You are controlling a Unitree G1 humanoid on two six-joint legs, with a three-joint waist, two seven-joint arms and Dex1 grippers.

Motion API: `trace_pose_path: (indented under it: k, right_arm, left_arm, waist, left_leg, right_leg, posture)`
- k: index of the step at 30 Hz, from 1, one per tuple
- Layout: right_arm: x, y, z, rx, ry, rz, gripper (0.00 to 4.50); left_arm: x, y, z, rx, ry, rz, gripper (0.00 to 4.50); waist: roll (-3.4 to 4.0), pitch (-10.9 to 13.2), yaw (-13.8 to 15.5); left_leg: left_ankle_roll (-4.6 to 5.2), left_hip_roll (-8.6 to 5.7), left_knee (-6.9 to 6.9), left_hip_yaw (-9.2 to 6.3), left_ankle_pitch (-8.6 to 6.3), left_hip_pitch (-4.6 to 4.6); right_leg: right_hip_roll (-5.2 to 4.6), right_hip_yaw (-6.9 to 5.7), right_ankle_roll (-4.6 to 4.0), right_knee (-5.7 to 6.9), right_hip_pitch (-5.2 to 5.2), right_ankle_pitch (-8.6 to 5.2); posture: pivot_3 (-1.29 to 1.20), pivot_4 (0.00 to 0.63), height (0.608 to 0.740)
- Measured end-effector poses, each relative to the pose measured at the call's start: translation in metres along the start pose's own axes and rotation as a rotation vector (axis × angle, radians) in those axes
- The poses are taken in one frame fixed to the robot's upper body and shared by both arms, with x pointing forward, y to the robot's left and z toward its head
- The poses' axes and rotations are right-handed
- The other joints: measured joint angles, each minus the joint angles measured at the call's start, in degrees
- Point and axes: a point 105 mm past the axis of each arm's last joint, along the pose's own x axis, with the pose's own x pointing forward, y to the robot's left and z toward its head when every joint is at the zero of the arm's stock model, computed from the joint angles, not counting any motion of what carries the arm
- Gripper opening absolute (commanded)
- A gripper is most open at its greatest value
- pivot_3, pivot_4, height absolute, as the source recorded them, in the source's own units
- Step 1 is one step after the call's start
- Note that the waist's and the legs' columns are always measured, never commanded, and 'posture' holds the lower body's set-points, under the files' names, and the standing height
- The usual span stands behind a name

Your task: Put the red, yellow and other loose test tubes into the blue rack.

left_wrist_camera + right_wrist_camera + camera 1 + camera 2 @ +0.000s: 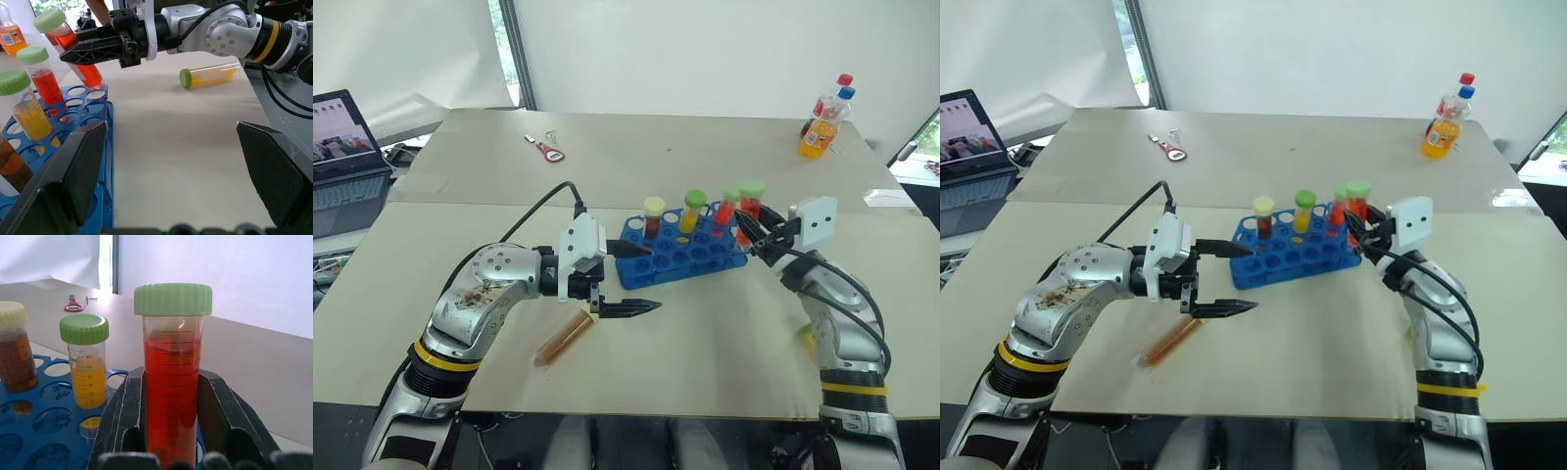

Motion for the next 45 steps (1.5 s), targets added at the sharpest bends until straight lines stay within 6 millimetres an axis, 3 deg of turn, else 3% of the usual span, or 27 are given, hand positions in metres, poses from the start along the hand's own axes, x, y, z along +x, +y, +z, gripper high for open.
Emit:
trace_pose_path:
  k: [16,26,28,34,37,42,45]
  right_arm:
    - [0.004,0.012,-0.007,0.019,-0.034,-0.052,1.01]
    - [-0.009,0.009,-0.018,0.177,-0.042,-0.185,1.01]
    - [-0.012,0.010,-0.018,0.179,-0.043,-0.187,2.03]
    - [-0.022,0.011,-0.032,0.167,0.040,-0.178,3.99]
    - [-0.034,0.003,-0.023,0.080,0.097,-0.140,3.99]
    - [-0.085,-0.011,-0.013,-0.045,0.289,-0.050,3.99]
    - [-0.112,-0.021,0.008,-0.119,0.457,0.002,3.99]
  left_arm:
    - [0.004,0.001,0.001,-0.031,-0.021,0.017,4.50]
    - [0.016,0.002,0.009,-0.083,-0.077,0.040,4.50]
    - [0.017,0.002,0.009,-0.082,-0.075,0.043,4.50]
    - [0.023,0.005,0.009,-0.058,-0.071,0.074,4.50]
    - [0.026,0.008,0.009,-0.056,-0.073,0.098,4.50]
    - [0.029,0.009,0.005,-0.042,-0.044,0.107,4.50]
    - [0.024,0.009,-0.001,-0.022,0.004,0.103,4.50]
  waist:
    - [0.00,0.0,-0.2]
    - [0.00,0.0,-0.2]
    - [0.00,0.0,-0.1]
    - [0.00,0.0,-0.2]
    - [0.01,0.0,-0.2]
    - [0.07,0.0,0.5]
    - [0.10,0.0,0.3]
  left_leg:
    - [0.00,0.01,0.00,-0.02,0.00,0.00]
    - [0.00,0.01,0.00,-0.05,0.00,-0.01]
    - [0.00,0.01,0.00,-0.05,0.00,-0.01]
    - [0.00,0.00,0.00,-0.04,0.00,-0.01]
    - [0.00,0.00,0.00,-0.04,0.00,-0.01]
    - [0.04,-0.07,-0.03,-0.08,-0.02,-0.06]
    - [0.04,-0.05,-0.04,-0.09,-0.02,-0.01]
  right_leg:
    - [0.01,0.00,0.00,0.01,0.00,0.00]
    - [0.01,0.00,0.00,0.01,0.00,0.00]
    - [0.01,0.00,0.00,0.01,0.00,0.00]
    - [0.01,0.00,0.00,0.00,0.00,0.00]
    - [0.01,0.00,0.00,-0.02,0.00,0.00]
    - [-0.03,0.00,0.05,-0.10,0.03,-0.05]
    - [-0.01,0.02,0.04,-0.17,0.10,-0.05]
  posture:
    - [0.00,0.150,0.671]
    - [0.00,0.150,0.671]
    - [0.00,0.150,0.671]
    - [0.00,0.150,0.671]
    - [0.00,0.150,0.671]
    - [0.00,0.150,0.671]
    - [0.00,0.150,0.671]
